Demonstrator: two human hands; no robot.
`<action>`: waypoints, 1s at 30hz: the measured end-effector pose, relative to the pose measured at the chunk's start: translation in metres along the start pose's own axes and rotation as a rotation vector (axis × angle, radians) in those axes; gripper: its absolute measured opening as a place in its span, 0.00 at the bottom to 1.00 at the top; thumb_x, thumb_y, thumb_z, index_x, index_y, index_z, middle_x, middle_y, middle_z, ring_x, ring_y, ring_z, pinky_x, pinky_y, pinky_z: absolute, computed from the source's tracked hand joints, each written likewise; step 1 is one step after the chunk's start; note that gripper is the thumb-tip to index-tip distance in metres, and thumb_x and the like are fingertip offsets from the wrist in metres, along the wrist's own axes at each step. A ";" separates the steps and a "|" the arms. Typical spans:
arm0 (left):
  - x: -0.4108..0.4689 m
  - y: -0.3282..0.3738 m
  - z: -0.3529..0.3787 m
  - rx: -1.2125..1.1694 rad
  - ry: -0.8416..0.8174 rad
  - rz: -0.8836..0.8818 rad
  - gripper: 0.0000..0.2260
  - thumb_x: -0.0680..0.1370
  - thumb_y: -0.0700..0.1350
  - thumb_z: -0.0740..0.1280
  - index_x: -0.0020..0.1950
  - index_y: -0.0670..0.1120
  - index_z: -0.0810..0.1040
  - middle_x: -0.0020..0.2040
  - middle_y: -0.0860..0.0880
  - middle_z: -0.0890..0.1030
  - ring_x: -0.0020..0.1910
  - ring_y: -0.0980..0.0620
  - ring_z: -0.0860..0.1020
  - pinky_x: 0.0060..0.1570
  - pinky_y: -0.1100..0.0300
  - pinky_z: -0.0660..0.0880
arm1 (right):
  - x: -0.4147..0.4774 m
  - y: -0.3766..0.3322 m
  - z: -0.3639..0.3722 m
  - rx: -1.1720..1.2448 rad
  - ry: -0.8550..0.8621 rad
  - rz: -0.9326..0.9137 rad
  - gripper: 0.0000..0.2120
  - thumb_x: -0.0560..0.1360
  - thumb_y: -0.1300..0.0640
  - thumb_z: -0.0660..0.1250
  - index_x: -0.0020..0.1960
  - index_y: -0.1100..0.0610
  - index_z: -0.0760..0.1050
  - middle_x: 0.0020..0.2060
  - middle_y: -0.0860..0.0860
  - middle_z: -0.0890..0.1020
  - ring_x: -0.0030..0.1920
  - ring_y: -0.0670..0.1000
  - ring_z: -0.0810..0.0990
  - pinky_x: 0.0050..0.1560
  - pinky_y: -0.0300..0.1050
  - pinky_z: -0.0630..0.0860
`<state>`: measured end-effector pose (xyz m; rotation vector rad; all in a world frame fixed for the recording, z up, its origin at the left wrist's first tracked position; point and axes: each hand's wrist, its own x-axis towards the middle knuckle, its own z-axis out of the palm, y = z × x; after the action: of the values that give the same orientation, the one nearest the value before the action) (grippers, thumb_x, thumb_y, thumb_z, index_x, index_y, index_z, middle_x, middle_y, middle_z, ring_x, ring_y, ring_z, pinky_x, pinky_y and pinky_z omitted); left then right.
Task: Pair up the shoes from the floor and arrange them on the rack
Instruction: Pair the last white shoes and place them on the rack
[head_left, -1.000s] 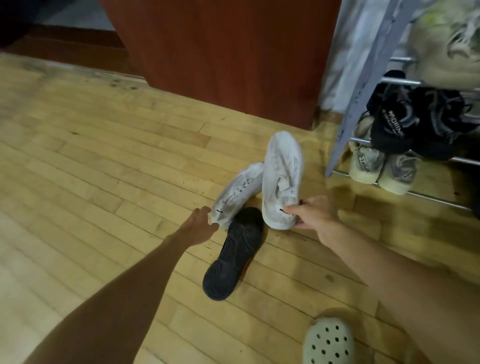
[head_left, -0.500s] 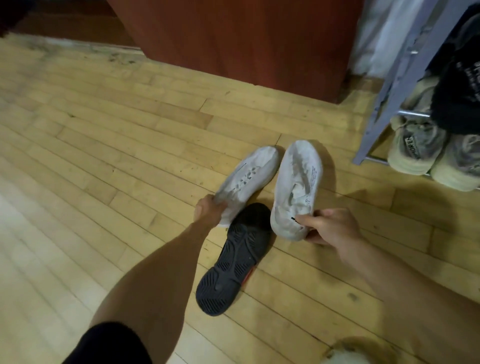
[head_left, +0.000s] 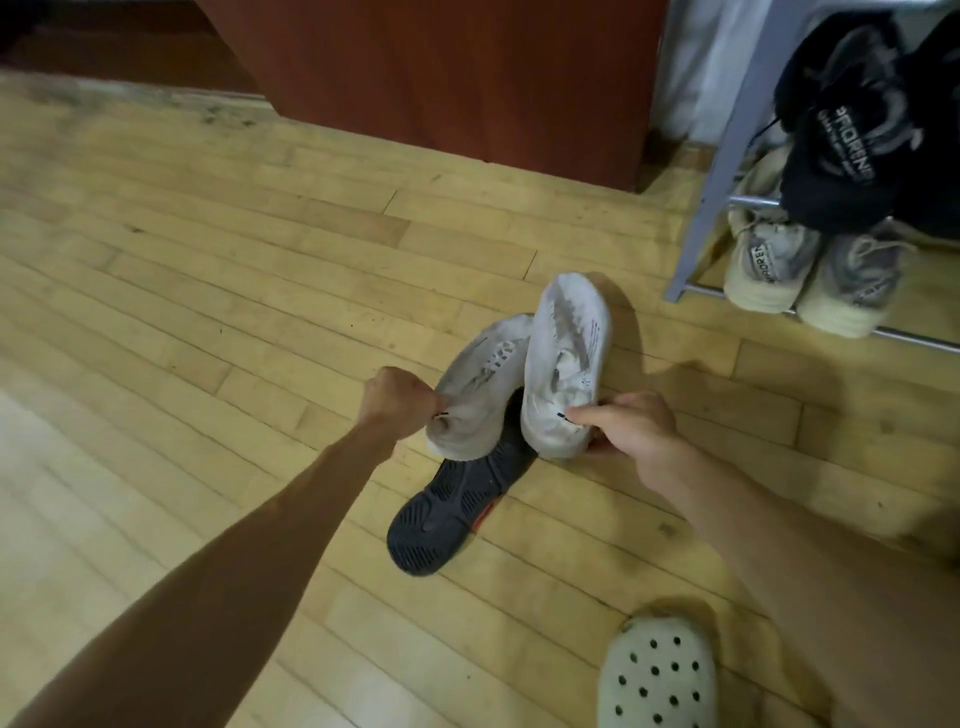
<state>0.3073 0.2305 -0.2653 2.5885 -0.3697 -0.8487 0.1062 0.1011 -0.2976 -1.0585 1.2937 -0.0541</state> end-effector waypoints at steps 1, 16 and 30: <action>-0.015 -0.007 0.010 -0.032 -0.055 -0.010 0.14 0.66 0.47 0.72 0.41 0.36 0.82 0.36 0.44 0.78 0.36 0.49 0.74 0.36 0.54 0.75 | -0.004 0.002 -0.003 -0.030 0.011 0.004 0.09 0.65 0.63 0.79 0.37 0.59 0.78 0.44 0.58 0.85 0.40 0.54 0.84 0.33 0.44 0.82; -0.055 -0.039 0.082 -0.425 -0.368 -0.202 0.14 0.69 0.45 0.76 0.45 0.35 0.80 0.40 0.38 0.78 0.39 0.44 0.77 0.47 0.51 0.76 | -0.020 0.028 -0.027 -0.281 0.064 0.037 0.21 0.66 0.61 0.78 0.58 0.64 0.79 0.53 0.59 0.83 0.50 0.57 0.83 0.43 0.48 0.83; -0.117 0.031 -0.020 -0.875 -0.203 0.036 0.17 0.75 0.40 0.71 0.61 0.34 0.73 0.49 0.41 0.81 0.42 0.45 0.81 0.38 0.53 0.81 | -0.142 -0.098 -0.059 -0.457 0.129 -0.385 0.14 0.64 0.61 0.78 0.47 0.65 0.81 0.41 0.58 0.85 0.43 0.57 0.85 0.46 0.55 0.83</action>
<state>0.2237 0.2510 -0.1778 1.6915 -0.0617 -0.9805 0.0614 0.0919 -0.1215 -1.7130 1.2288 -0.1227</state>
